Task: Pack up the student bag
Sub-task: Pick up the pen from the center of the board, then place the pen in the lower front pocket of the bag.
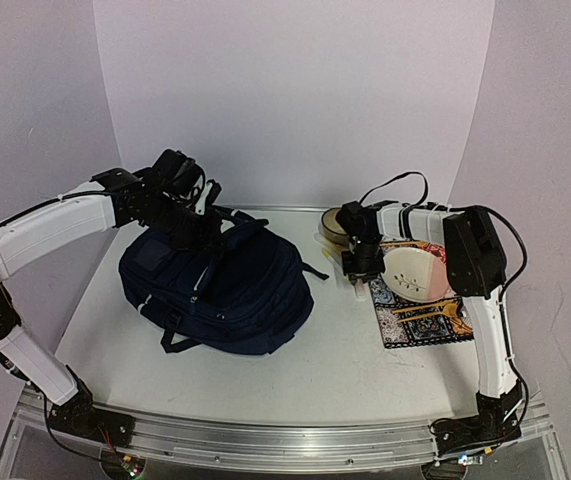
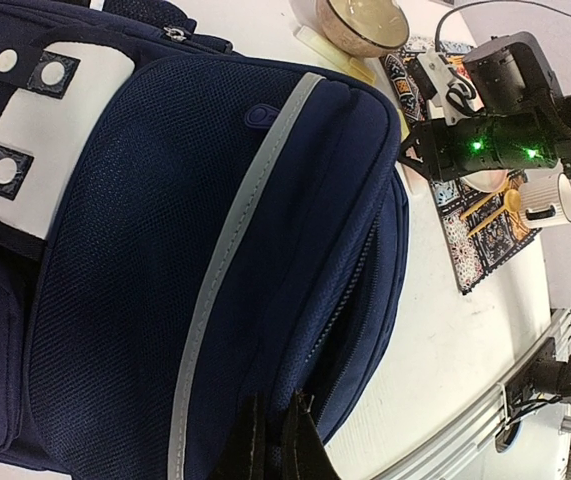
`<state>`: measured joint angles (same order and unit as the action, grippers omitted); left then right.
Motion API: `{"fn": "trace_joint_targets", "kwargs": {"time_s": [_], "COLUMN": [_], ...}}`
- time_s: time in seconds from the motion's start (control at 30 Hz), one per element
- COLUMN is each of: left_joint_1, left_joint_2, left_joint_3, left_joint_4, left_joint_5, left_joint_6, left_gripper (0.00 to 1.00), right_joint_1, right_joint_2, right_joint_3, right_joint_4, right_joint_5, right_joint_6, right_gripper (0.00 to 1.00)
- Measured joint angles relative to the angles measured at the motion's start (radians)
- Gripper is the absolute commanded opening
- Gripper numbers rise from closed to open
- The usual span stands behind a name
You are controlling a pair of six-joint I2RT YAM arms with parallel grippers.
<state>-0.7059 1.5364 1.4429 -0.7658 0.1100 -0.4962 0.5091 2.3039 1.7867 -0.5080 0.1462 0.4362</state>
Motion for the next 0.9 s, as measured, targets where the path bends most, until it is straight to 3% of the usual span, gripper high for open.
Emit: {"fn": "trace_joint_targets", "kwargs": {"time_s": [0.3,0.63,0.9], "left_joint_1": [0.000,0.002,0.007], "left_joint_2": [0.000,0.000,0.008], "left_joint_3": [0.000,0.004,0.021], "left_joint_4": [0.000,0.000,-0.003], "left_joint_5": [0.008,0.030,0.067], "left_joint_6": [-0.003,-0.002,0.003], "left_gripper": [0.00,0.00,0.00], "right_joint_1": [0.000,0.005,0.072], "right_joint_2": [-0.090,-0.400,-0.613], "right_joint_3": [-0.144,-0.384,-0.522], "right_joint_4": [0.063,0.155,0.349], "right_joint_5": [-0.029,-0.203,-0.354], "right_joint_6": [0.024,0.121,0.291], "right_gripper": [0.00,0.00,0.00]}}
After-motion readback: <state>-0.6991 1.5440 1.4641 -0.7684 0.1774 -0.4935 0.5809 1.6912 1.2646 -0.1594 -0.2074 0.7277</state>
